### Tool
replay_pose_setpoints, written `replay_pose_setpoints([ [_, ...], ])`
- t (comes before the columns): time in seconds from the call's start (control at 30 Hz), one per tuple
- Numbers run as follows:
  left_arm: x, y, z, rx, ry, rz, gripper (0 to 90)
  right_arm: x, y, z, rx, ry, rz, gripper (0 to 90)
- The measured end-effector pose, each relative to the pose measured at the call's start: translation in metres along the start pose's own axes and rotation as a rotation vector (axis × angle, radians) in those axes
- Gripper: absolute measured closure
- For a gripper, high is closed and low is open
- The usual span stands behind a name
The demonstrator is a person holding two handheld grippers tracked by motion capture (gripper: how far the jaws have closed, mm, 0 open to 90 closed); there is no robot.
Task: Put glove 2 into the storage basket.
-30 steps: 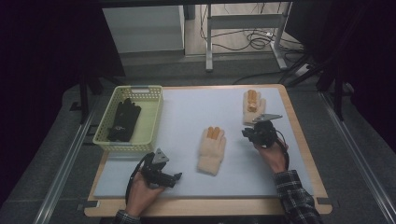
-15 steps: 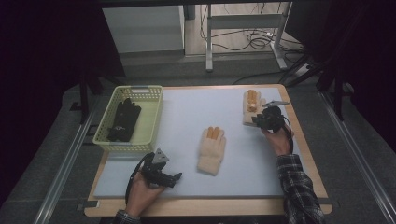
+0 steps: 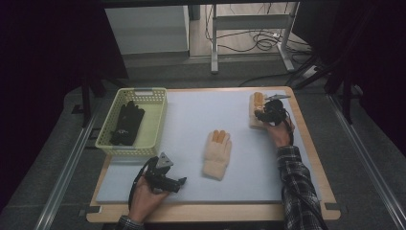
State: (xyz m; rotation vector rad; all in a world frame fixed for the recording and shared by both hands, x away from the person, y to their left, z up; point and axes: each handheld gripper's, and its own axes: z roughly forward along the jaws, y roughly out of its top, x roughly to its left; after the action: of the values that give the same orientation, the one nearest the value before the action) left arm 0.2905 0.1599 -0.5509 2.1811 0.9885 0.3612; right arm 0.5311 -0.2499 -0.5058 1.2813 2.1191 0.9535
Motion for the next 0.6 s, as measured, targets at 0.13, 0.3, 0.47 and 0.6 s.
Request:
replay_pose_setpoints([
  [0.13,0.000,0.000,0.000,0.000,0.000,0.000,1.9,0.000,0.003,0.017,0.024,-0.031,-0.002,45.4],
  [0.3,0.000,0.000,0.000,0.000,-0.001,-0.003,1.9,-0.002,-0.002,0.024,0.026,-0.042,0.039,57.7],
  [0.47,0.000,0.000,0.000,0.000,-0.001,-0.003,1.9,-0.002,-0.001,0.013,0.023,-0.030,0.043,65.2],
  [0.6,0.000,0.000,0.000,0.000,0.000,-0.003,1.9,0.000,0.000,-0.001,-0.002,-0.012,0.055,65.8],
])
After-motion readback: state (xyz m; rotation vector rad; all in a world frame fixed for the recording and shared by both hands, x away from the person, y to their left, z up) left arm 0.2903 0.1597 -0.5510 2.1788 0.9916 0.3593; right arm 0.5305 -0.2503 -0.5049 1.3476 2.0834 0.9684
